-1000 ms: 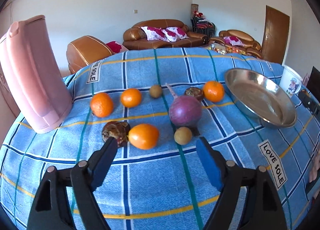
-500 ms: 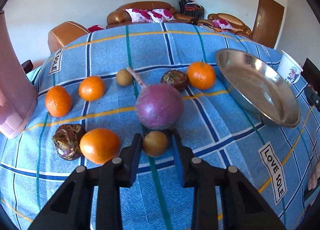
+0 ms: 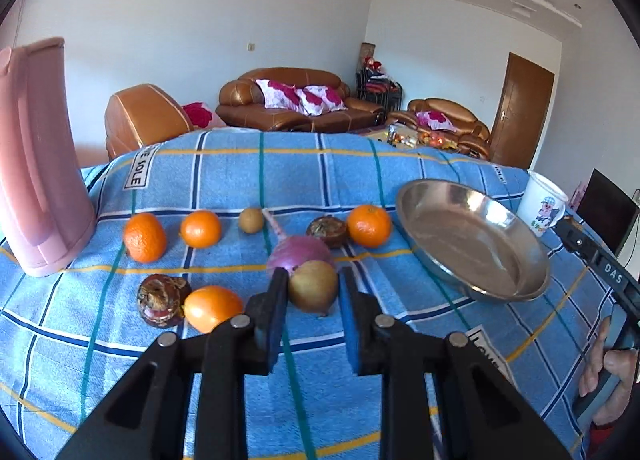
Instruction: Organize fruits
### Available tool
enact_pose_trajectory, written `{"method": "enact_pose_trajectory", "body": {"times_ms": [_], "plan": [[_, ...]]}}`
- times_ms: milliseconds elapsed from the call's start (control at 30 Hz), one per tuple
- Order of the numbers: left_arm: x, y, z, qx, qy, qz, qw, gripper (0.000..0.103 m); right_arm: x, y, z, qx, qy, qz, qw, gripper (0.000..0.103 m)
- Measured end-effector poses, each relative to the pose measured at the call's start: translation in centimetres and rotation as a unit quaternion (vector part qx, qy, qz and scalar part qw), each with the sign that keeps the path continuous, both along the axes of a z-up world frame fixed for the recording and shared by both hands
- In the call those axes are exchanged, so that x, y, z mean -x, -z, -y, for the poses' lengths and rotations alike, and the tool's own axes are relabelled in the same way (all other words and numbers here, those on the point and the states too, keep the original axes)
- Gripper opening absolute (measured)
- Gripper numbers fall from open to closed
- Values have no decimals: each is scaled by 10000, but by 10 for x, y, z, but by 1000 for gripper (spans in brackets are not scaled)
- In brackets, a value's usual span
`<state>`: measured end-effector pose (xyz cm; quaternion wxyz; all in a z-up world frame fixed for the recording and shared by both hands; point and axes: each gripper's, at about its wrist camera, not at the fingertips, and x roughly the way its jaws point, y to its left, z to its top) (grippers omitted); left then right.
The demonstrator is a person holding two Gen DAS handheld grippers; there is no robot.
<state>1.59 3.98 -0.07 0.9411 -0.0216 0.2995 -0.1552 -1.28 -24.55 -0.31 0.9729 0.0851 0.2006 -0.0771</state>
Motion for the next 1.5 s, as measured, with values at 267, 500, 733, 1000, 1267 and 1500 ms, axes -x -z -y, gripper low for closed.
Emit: {"method": "enact_pose_trajectory", "body": {"times_ms": [267,500,733,1000,1267,1500], "plan": [[-2,-23,94,-31,690,229,9973,26,-23,3,30,131,-207,-151,9996,45],[-28,2,160,-218,697,-286,9969,26,-57,22,62,-685,-375,-863,9932,45],[-39,17,179,-535,505,-428,9964,26,-79,30,51,-675,-678,-1227,9878,45],[-51,28,193,-777,315,-671,9942,26,-85,32,45,-633,-742,-1363,9859,45],[-55,30,194,-830,217,-720,9937,43,-81,32,49,-849,-745,-1195,9864,49],[-46,21,189,-754,111,-452,9961,97,-68,26,57,-1043,-508,-683,9909,62]]}}
